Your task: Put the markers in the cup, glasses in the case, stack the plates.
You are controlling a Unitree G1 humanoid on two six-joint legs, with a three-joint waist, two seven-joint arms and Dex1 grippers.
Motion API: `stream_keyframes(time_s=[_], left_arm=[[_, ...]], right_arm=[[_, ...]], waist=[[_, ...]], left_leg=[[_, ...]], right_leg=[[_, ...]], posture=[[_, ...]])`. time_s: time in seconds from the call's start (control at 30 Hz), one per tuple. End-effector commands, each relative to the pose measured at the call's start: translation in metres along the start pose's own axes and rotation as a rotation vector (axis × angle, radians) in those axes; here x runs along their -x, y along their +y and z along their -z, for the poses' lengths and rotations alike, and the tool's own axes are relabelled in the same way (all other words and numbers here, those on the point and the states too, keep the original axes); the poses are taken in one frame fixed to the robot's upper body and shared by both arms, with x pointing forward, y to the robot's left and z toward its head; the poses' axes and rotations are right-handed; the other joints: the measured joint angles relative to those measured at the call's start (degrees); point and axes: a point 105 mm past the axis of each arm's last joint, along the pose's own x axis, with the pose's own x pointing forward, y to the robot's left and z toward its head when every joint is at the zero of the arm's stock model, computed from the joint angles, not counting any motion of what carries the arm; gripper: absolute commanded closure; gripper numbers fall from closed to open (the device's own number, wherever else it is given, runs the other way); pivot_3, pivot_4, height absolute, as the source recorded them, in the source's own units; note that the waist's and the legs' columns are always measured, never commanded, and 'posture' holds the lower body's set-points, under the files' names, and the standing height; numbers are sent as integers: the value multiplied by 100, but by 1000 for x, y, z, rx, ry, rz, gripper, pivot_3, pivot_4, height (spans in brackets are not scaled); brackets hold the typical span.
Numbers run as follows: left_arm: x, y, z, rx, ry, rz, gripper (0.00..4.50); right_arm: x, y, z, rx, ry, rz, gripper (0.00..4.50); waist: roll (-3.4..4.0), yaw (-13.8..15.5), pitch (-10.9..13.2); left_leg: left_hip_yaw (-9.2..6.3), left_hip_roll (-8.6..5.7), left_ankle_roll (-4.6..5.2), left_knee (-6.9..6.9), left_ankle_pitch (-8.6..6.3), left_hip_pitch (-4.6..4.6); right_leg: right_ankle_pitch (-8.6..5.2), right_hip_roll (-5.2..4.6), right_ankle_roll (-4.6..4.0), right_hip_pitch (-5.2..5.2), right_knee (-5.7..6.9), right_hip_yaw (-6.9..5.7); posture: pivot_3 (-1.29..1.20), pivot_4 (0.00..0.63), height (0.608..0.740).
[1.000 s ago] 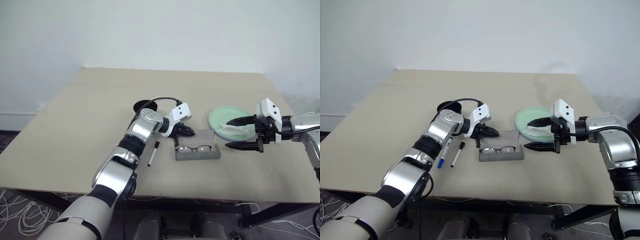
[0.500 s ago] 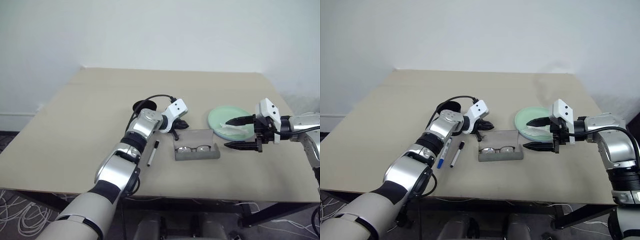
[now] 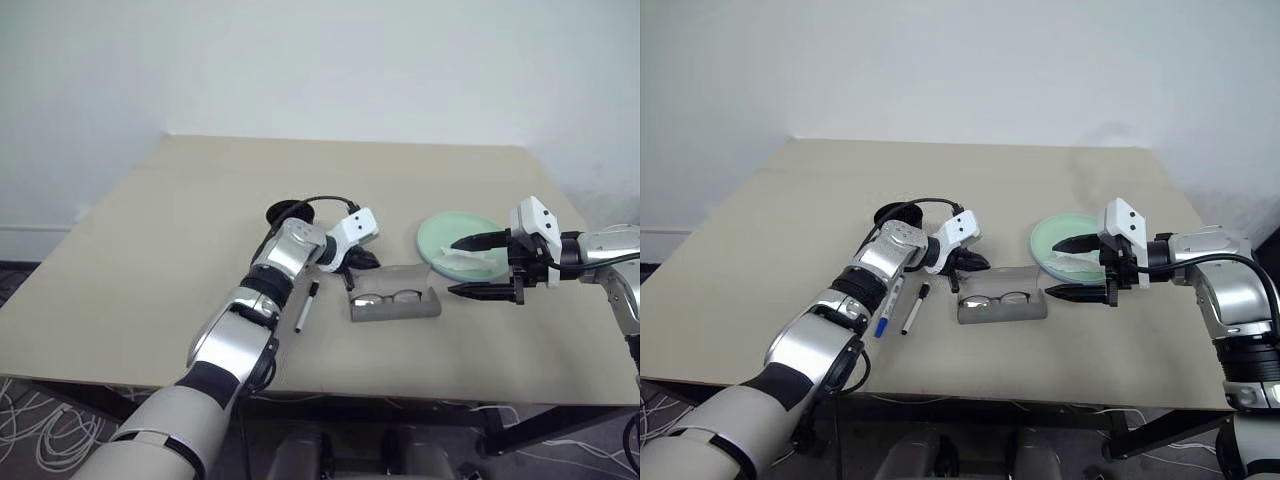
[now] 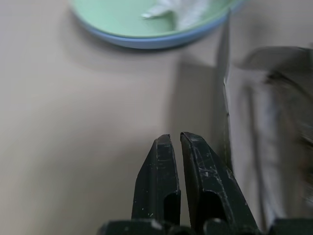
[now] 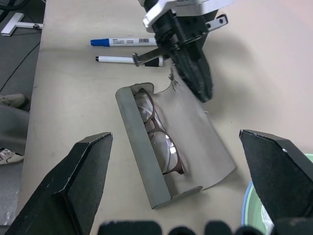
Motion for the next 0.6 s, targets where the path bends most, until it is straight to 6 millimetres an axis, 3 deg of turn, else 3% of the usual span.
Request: stream_keyframes(time_s=[0.03,0.23,0.47,0.6], left_arm=[[4,-11,-11,-73,-9,73,4268],[5,-26,-8,-91,-8,120,4268],[6,-29,-5,-89,-2,115,4268],[14,-25,-14,-91,-42,87,4268]], right_arm=[[5,-3,-12,49,-12,20,0],[4,-3,-12,51,-12,16,0],[3,-4,-14,55,-12,13,0],[3,-3,-14,55,-12,11,0]], waist=[[0,0,0],[0,8,0],[1,5,0],[1,5,0]], left_leg=[[1,1,0,0,0,0],[0,1,0,1,0,0],[1,0,1,1,0,0],[0,2,1,1,0,0]], right_leg=[[0,0,0,-1,0,0],[0,-1,0,2,-1,0],[0,-1,0,3,-3,1],[0,0,0,1,-1,1]], posture=[[0,0,727],[0,0,727],[0,0,727],[0,0,727]])
